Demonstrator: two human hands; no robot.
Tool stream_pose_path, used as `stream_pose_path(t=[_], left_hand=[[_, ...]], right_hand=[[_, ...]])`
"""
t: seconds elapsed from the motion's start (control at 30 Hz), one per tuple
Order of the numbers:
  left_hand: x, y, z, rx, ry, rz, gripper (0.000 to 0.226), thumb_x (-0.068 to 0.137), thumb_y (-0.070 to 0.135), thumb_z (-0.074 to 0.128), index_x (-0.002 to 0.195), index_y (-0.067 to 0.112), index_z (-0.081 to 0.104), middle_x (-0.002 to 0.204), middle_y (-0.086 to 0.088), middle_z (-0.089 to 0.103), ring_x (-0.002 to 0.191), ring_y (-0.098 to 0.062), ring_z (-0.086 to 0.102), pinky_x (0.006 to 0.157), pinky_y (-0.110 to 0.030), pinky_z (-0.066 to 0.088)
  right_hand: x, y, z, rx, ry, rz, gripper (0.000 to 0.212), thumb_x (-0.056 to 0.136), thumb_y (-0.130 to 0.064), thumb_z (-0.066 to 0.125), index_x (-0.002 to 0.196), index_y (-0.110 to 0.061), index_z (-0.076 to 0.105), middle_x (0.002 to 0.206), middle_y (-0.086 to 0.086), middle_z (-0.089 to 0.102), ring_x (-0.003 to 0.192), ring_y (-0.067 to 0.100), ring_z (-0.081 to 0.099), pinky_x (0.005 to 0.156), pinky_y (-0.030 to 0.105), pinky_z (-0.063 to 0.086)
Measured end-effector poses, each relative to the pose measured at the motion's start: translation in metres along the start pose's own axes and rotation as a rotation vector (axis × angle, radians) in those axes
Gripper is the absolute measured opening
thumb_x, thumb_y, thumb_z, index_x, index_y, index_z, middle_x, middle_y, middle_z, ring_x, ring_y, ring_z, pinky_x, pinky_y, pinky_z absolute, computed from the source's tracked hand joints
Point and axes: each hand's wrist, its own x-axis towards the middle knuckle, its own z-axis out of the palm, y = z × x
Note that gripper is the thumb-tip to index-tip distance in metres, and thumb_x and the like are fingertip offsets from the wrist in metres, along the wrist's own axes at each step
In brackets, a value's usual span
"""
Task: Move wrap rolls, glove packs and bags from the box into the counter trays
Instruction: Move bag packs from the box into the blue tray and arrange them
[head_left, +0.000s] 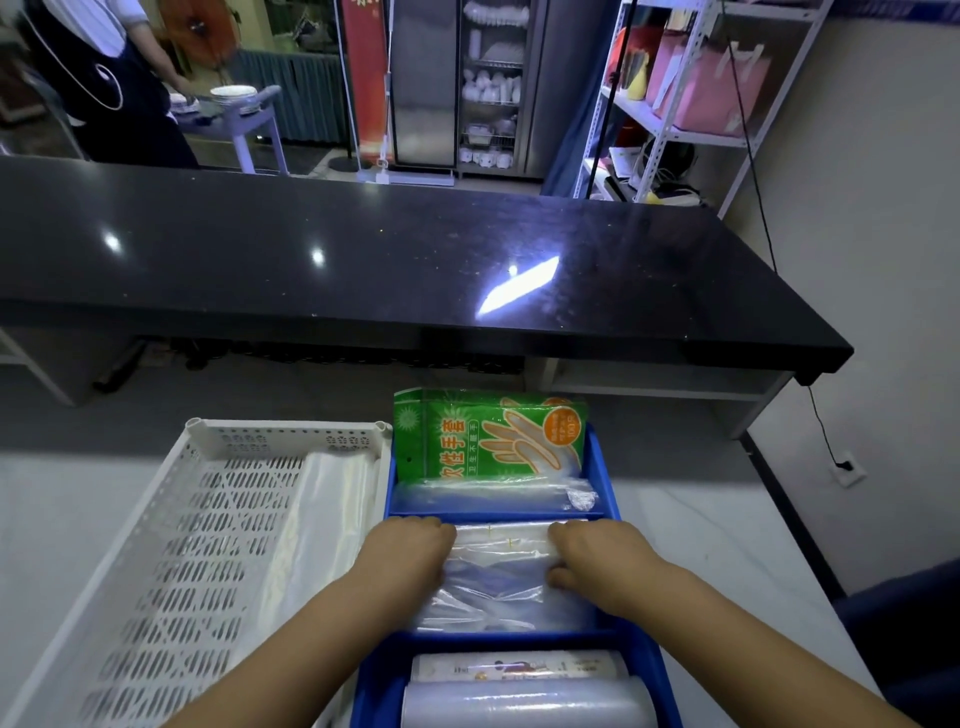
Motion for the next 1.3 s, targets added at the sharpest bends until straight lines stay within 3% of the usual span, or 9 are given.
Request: stream_pose_path(t=[0.23,0.33,0.4,0.57,0.77,1.07,1.17,1.23,1.3], left_hand=[[-0.009,-0.003,-0.007,-0.066,0.173,0.095,0.039,0.082,0.025,0.058,0.120,0.020,0.052,0.121,-0.001,0.056,0.112,-0.023,0.050,0.091,-0.033,0.039],[-0.015,0.005,-0.008,-0.042,0.215,0.171,0.026,0.056,0.036,0.079,0.078,0.026,0.070,0.076,0.009,0.069,0.071,-0.009,0.065,0.059,-0.017,0.047],[-0.016,0.007,-0.011,0.036,0.198,0.140,0.031,0.031,0.036,0.085,0.053,0.026,0.065,0.051,0.011,0.061,0.046,-0.004,0.058,0.040,-0.014,0.041],[-0.021,0.003,-0.007,0.180,0.182,0.109,0.034,0.017,0.027,0.084,0.037,0.022,0.057,0.038,0.007,0.054,0.042,-0.010,0.055,0.042,-0.012,0.041],[-0.040,-0.004,-0.026,0.129,0.210,-0.068,0.025,0.045,0.022,0.082,0.065,0.021,0.069,0.069,0.003,0.068,0.077,-0.019,0.065,0.069,-0.026,0.052],[-0.142,-0.010,-0.026,-0.096,0.390,-0.535,0.021,0.059,0.017,0.083,0.077,0.015,0.071,0.069,-0.004,0.071,0.070,-0.030,0.064,0.066,-0.040,0.051],[-0.191,-0.016,-0.011,-0.083,0.412,-0.666,0.015,0.069,0.024,0.064,0.074,0.012,0.070,0.067,-0.007,0.070,0.067,-0.031,0.065,0.065,-0.041,0.052],[-0.224,-0.018,0.000,-0.082,0.424,-0.706,0.031,0.069,0.030,0.046,0.069,0.011,0.070,0.061,-0.006,0.068,0.060,-0.029,0.064,0.060,-0.037,0.051],[-0.256,-0.020,0.011,-0.085,0.429,-0.767,0.029,0.070,0.027,0.045,0.064,0.011,0.069,0.058,-0.007,0.066,0.055,-0.029,0.062,0.056,-0.035,0.049]], right_hand=[[-0.004,0.000,-0.006,-0.127,0.243,-0.074,0.037,0.081,-0.044,0.056,0.108,-0.019,0.056,0.115,0.004,0.062,0.104,0.025,0.056,0.080,0.035,0.045],[-0.004,0.001,-0.005,-0.087,0.302,-0.090,0.033,0.085,-0.040,0.053,0.111,-0.020,0.057,0.117,0.003,0.062,0.104,0.023,0.057,0.081,0.034,0.046],[-0.004,0.003,-0.001,-0.108,0.267,-0.079,0.029,0.087,-0.035,0.049,0.110,-0.018,0.058,0.116,0.005,0.062,0.102,0.025,0.057,0.079,0.035,0.046],[-0.006,0.011,0.001,-0.119,0.189,-0.040,0.021,0.088,-0.019,0.048,0.106,-0.015,0.058,0.112,0.007,0.063,0.098,0.028,0.059,0.075,0.035,0.047],[-0.009,0.006,-0.012,-0.188,0.282,-0.126,0.030,0.083,-0.006,0.055,0.112,-0.014,0.053,0.116,0.008,0.059,0.106,0.029,0.054,0.079,0.038,0.045],[-0.002,-0.086,-0.032,-0.090,0.370,-0.618,0.014,0.088,-0.019,0.046,0.094,-0.013,0.058,0.094,0.011,0.066,0.086,0.035,0.061,0.059,0.034,0.033],[-0.009,-0.129,-0.028,-0.038,0.378,-0.733,0.017,0.089,-0.021,0.046,0.098,-0.012,0.056,0.093,0.011,0.066,0.085,0.036,0.060,0.060,0.037,0.039],[-0.016,-0.156,-0.026,-0.035,0.379,-0.805,0.020,0.091,-0.024,0.045,0.103,-0.011,0.055,0.093,0.010,0.065,0.085,0.034,0.060,0.062,0.038,0.043],[-0.023,-0.182,-0.025,-0.043,0.383,-0.868,0.020,0.093,-0.026,0.044,0.102,-0.012,0.055,0.091,0.009,0.063,0.082,0.031,0.060,0.060,0.036,0.041]])
